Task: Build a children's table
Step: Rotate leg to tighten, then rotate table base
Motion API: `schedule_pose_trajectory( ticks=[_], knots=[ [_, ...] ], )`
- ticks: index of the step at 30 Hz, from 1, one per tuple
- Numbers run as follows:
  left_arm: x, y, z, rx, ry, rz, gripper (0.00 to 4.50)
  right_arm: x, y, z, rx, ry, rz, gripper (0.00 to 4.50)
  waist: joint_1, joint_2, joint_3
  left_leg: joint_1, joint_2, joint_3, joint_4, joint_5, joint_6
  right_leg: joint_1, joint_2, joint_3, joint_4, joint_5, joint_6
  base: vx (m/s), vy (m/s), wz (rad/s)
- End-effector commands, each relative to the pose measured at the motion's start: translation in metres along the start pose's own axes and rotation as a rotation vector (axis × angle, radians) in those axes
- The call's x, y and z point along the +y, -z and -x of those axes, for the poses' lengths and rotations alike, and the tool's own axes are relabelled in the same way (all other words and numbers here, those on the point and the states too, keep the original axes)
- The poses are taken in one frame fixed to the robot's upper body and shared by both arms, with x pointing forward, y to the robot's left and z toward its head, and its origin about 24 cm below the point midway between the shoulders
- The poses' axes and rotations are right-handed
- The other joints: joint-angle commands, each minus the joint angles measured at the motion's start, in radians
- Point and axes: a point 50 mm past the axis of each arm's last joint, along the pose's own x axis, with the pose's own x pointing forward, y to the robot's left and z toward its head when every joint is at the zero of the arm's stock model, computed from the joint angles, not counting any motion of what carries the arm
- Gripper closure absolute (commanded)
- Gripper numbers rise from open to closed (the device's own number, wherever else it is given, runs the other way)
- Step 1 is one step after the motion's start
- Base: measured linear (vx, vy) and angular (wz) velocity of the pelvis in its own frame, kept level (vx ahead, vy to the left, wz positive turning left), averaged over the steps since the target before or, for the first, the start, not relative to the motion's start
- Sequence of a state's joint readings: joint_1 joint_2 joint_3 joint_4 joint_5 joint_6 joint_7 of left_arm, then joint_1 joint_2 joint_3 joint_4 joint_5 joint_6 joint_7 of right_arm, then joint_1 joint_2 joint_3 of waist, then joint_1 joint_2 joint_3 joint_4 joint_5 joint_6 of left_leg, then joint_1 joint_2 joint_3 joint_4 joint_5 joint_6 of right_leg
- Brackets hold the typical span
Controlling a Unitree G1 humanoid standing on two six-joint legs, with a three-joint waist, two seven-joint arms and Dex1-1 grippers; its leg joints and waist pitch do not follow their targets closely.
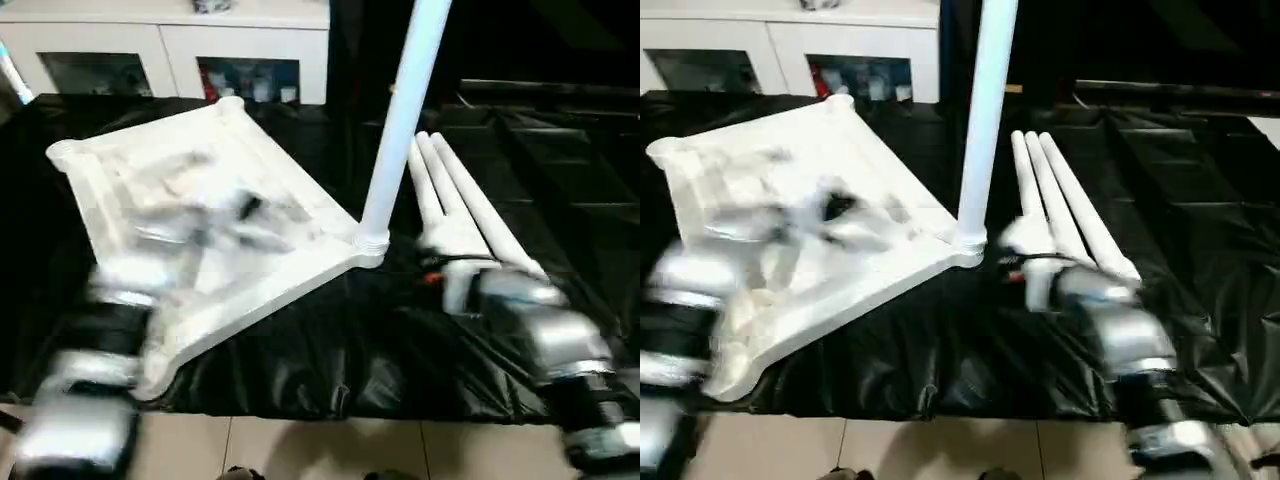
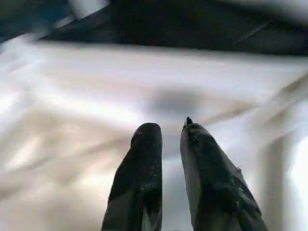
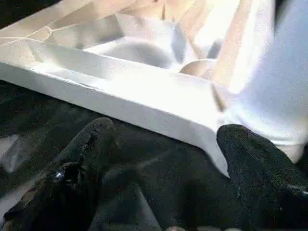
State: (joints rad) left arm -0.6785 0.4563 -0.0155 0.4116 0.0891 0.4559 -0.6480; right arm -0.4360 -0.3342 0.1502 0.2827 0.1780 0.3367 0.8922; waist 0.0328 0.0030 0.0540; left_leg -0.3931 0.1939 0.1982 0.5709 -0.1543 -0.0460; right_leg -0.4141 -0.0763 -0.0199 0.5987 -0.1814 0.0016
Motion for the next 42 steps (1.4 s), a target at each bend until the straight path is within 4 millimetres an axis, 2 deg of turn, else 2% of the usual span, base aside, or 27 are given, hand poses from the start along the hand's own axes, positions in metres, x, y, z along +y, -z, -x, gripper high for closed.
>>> schedule_pose_trajectory(
  ticks=[1, 2, 3, 4, 6, 7, 9, 11, 12, 13, 14, 15, 17, 22, 23, 25, 26, 30, 34, 35, 37, 38, 42],
  knots=[
    [0.012, 0.005, 0.007, 0.055, -0.068, -0.035, 4.01, -0.002, -0.003, -0.005, 0.024, 0.03, 0.009, 0.63, 0.005, 0.002, -0.072, 0.027, 0.028, -0.017, -0.052, -0.202, 0.04, 0.043, -0.038, 0.018, -0.059, -0.143, -0.214, 0.0, 0.0, 0.0],
    [0.02, 0.01, 0.012, 0.096, -0.106, -0.066, 4.01, -0.002, -0.003, -0.009, 0.03, 0.041, -0.003, 0.63, 0.006, 0.003, -0.071, 0.03, 0.029, -0.016, -0.053, -0.2, 0.032, 0.043, -0.038, 0.018, -0.059, -0.126, -0.214, 0.0, 0.0, 0.0],
    [0.033, 0.022, 0.022, 0.182, -0.174, -0.115, 4.01, -0.001, -0.002, -0.018, 0.048, 0.052, -0.023, 0.82, 0.008, 0.003, -0.072, 0.031, 0.029, -0.015, -0.052, -0.192, 0.029, 0.041, -0.038, 0.019, -0.057, -0.106, -0.22, 0.0, 0.0, 0.0],
    [0.033, 0.022, 0.022, 0.182, -0.174, -0.115, 4.3, -0.001, -0.002, -0.018, 0.048, 0.052, -0.023, 1.01, 0.006, 0.005, -0.073, 0.028, 0.026, -0.016, -0.051, -0.191, 0.026, 0.041, -0.038, 0.018, -0.052, -0.102, -0.225, 0.0, 0.0, 0.0],
    [0.044, 0.032, 0.032, 0.258, -0.227, -0.143, 4.42, 0.0, -0.002, -0.024, 0.084, 0.061, -0.031, 1.01, 0.01, 0.006, -0.072, 0.031, 0.028, -0.016, -0.053, -0.19, 0.014, 0.042, -0.039, 0.019, -0.051, -0.094, -0.22, 0.0, 0.0, 0.0],
    [0.049, 0.038, 0.038, 0.304, -0.256, -0.172, 4.42, 0.0, -0.001, -0.026, 0.109, 0.072, -0.039, 1.01, 0.01, 0.004, -0.072, 0.031, 0.028, -0.015, -0.054, -0.189, 0.013, 0.042, -0.039, 0.02, -0.052, -0.091, -0.221, 0.0, 0.0, 0.0],
    [0.053, 0.047, 0.043, 0.364, -0.27, -0.203, 4.46, 0.0, 0.001, -0.028, 0.138, 0.076, -0.037, 1.34, 0.018, 0.008, -0.072, 0.033, 0.027, -0.015, -0.054, -0.188, 0.001, 0.041, -0.04, 0.021, -0.05, -0.086, -0.212, 0.0, 0.0, 0.0],
    [0.053, 0.054, 0.046, 0.409, -0.266, -0.224, 4.5, 0.001, 0.001, -0.029, 0.151, 0.066, -0.017, 1.45, 0.023, 0.006, -0.072, 0.032, 0.027, -0.015, -0.055, -0.196, -0.008, 0.041, -0.04, 0.021, -0.048, -0.085, -0.207, 0.0, 0.0, 0.0],
    [0.051, 0.058, 0.046, 0.428, -0.253, -0.225, 4.5, 0.001, 0.002, -0.029, 0.155, 0.061, -0.007, 1.45, 0.025, 0.007, -0.071, 0.033, 0.028, -0.015, -0.055, -0.207, -0.013, 0.04, -0.042, 0.022, -0.05, -0.092, -0.206, 0.0, 0.0, 0.0],
    [0.05, 0.06, 0.047, 0.441, -0.24, -0.227, 4.5, 0.002, 0.003, -0.029, 0.16, 0.06, -0.005, 1.7, 0.026, 0.007, -0.07, 0.034, 0.028, -0.015, -0.055, -0.213, -0.016, 0.038, -0.042, 0.023, -0.051, -0.1, -0.205, 0.0, 0.0, 0.0],
    [0.048, 0.063, 0.047, 0.452, -0.229, -0.228, 4.5, 0.002, 0.004, -0.029, 0.165, 0.059, -0.006, 1.83, 0.028, 0.003, -0.07, 0.033, 0.027, -0.015, -0.056, -0.221, -0.021, 0.038, -0.043, 0.023, -0.052, -0.113, -0.204, 0.0, 0.0, 0.0],
    [0.048, 0.063, 0.047, 0.455, -0.225, -0.229, 4.5, 0.002, 0.004, -0.029, 0.166, 0.059, -0.007, 1.83, 0.028, 0.004, -0.069, 0.033, 0.027, -0.015, -0.056, -0.226, -0.022, 0.039, -0.043, 0.023, -0.052, -0.119, -0.202, 0.0, 0.0, 0.0],
    [0.034, 0.074, 0.044, 0.492, -0.1, -0.22, 4.5, 0.001, 0.007, -0.029, 0.179, 0.054, -0.012, 1.98, 0.028, 0.003, -0.068, 0.032, 0.027, -0.017, -0.058, -0.244, -0.029, 0.038, -0.044, 0.024, -0.055, -0.147, -0.195, 0.0, 0.0, 0.0],
    [0.017, 0.086, 0.04, 0.534, 0.046, -0.245, 4.5, 0.002, 0.008, -0.031, 0.2, 0.05, -0.017, 2.45, 0.027, 0.006, -0.069, 0.032, 0.026, -0.018, -0.058, -0.257, -0.035, 0.037, -0.045, 0.025, -0.054, -0.145, -0.198, 0.0, 0.0, 0.0],
    [0.012, 0.088, 0.04, 0.55, 0.091, -0.25, 4.5, 0.003, 0.008, -0.031, 0.211, 0.048, -0.017, 2.57, 0.027, 0.004, -0.067, 0.032, 0.025, -0.018, -0.059, -0.265, -0.035, 0.036, -0.044, 0.025, -0.056, -0.153, -0.197, 0.0, 0.0, 0.0],
    [0.008, 0.091, 0.042, 0.576, 0.143, -0.268, 4.5, 0.004, 0.01, -0.03, 0.235, 0.045, -0.005, 2.57, 0.026, 0.005, -0.065, 0.034, 0.026, -0.019, -0.06, -0.296, -0.042, 0.036, -0.045, 0.026, -0.059, -0.196, -0.191, 0.0, 0.0, 0.0],
    [0.006, 0.093, 0.042, 0.584, 0.166, -0.27, 4.5, 0.005, 0.012, -0.03, 0.25, 0.041, 0.004, 2.78, 0.025, 0.009, -0.064, 0.034, 0.026, -0.021, -0.062, -0.315, -0.05, 0.034, -0.045, 0.027, -0.061, -0.221, -0.184, 0.0, 0.0, 0.0],
    [0.003, 0.095, 0.043, 0.6, 0.203, -0.274, 4.5, 0.006, 0.014, -0.027, 0.268, 0.032, 0.012, 3.08, 0.025, 0.007, -0.064, 0.037, 0.025, -0.022, -0.063, -0.338, -0.057, 0.032, -0.044, 0.028, -0.063, -0.257, -0.173, 0.0, 0.0, 0.0],
    [-0.003, 0.095, 0.045, 0.608, 0.276, -0.276, 4.5, 0.002, 0.012, -0.027, 0.243, 0.065, 0.0, 3.44, 0.024, 0.009, -0.063, 0.039, 0.025, -0.022, -0.063, -0.346, -0.06, 0.03, -0.044, 0.029, -0.065, -0.263, -0.175, 0.0, 0.0, 0.0],
    [-0.007, 0.095, 0.046, 0.603, 0.317, -0.275, 4.5, -0.001, 0.013, -0.03, 0.235, 0.101, -0.003, 3.52, 0.024, 0.013, -0.065, 0.04, 0.027, -0.023, -0.063, -0.345, -0.062, 0.03, -0.046, 0.03, -0.064, -0.255, -0.179, 0.0, 0.0, 0.0],
    [-0.011, 0.094, 0.047, 0.597, 0.359, -0.274, 4.5, -0.004, 0.014, -0.034, 0.227, 0.138, -0.011, 3.74, 0.022, 0.012, -0.065, 0.039, 0.025, -0.022, -0.062, -0.342, -0.065, 0.03, -0.045, 0.029, -0.063, -0.247, -0.185, 0.0, 0.0, 0.0],
    [-0.014, 0.093, 0.047, 0.594, 0.387, -0.274, 4.5, -0.005, 0.014, -0.037, 0.218, 0.158, -0.019, 3.84, 0.019, 0.016, -0.065, 0.04, 0.025, -0.022, -0.062, -0.344, -0.067, 0.029, -0.046, 0.029, -0.063, -0.246, -0.192, 0.0, 0.0, 0.0],
    [-0.038, 0.089, 0.05, 0.546, 0.585, -0.252, 4.5, -0.013, 0.01, -0.058, 0.154, 0.271, -0.054, 4.03, 0.016, 0.019, -0.066, 0.042, 0.026, -0.023, -0.06, -0.354, -0.079, 0.026, -0.051, 0.031, -0.06, -0.253, -0.216, 0.0, 0.0, 0.0]
  ],
)
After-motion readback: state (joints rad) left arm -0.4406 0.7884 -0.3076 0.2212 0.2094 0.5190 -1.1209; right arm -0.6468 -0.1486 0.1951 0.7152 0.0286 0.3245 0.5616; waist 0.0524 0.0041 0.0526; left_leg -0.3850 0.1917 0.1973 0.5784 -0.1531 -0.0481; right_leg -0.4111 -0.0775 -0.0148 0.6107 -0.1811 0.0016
